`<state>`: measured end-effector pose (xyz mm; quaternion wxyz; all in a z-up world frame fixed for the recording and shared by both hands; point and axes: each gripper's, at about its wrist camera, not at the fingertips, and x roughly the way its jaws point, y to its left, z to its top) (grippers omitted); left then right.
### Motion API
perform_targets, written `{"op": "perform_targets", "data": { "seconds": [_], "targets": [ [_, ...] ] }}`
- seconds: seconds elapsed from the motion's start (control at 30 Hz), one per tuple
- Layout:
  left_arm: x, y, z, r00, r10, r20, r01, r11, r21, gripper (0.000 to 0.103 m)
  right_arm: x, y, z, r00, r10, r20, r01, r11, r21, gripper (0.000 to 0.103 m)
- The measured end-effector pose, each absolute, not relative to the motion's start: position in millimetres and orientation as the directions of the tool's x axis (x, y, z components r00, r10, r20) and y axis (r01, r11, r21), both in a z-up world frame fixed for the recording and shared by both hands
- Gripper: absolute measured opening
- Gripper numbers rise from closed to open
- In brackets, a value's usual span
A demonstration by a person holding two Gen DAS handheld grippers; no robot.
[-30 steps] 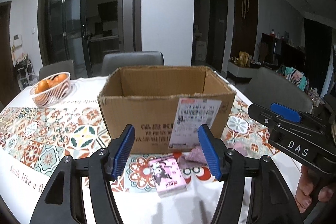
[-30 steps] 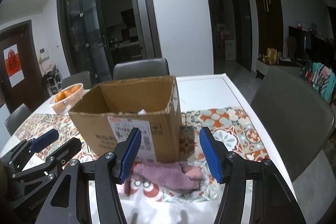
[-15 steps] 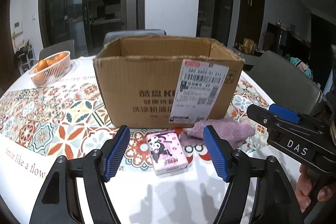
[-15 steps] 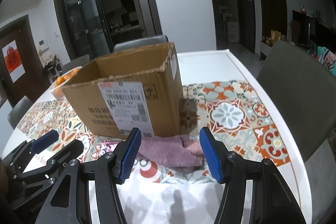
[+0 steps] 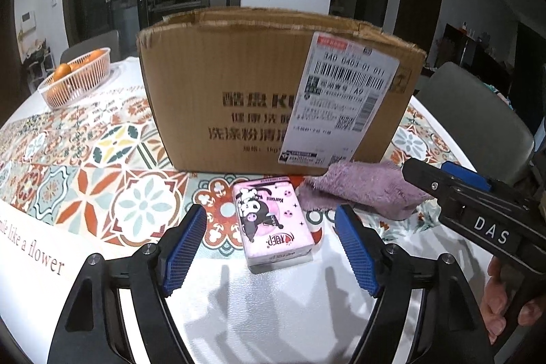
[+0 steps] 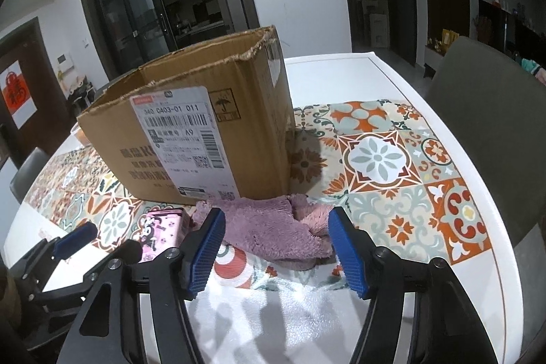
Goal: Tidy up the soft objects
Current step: 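Grasp the pink tissue pack with the left tool while the right tool grasps the mauve towel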
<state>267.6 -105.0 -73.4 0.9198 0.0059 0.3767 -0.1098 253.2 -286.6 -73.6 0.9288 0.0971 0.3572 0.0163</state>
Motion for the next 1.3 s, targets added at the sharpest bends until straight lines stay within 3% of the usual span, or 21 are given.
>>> {"op": "perform_targets", "data": {
  "seconds": [0.87, 1.03, 1.17, 1.3],
  "targets": [
    [295.4, -111.1, -109.3, 0.642, -0.168, -0.748, 0.211, 0.977, -0.039, 0.077, 285.5, -277.5, -114.5, 0.659, 0.133, -0.740, 0.029, 0.979, 0.201, 0.064],
    [297.7, -110.6, -113.3, 0.633, -0.179, -0.753, 0.227, 0.973, -0.041, 0.071, 285.5, -275.4, -117.9, 0.654, 0.099, -0.750, 0.043, 0.985, 0.168, 0.046],
    [297.5, -110.2, -114.0, 0.627, -0.190, -0.755, 0.231, 0.972, -0.053, 0.057, 282.7, -273.4, -117.6, 0.652, 0.094, -0.753, 0.042, 0.986, 0.160, 0.037],
    [296.7, -107.6, -114.2, 0.623, -0.196, -0.757, 0.226, 0.972, -0.066, 0.056, 278.0, -271.7, -114.9, 0.654, 0.095, -0.751, 0.046, 0.985, 0.164, 0.027]
  ]
}}
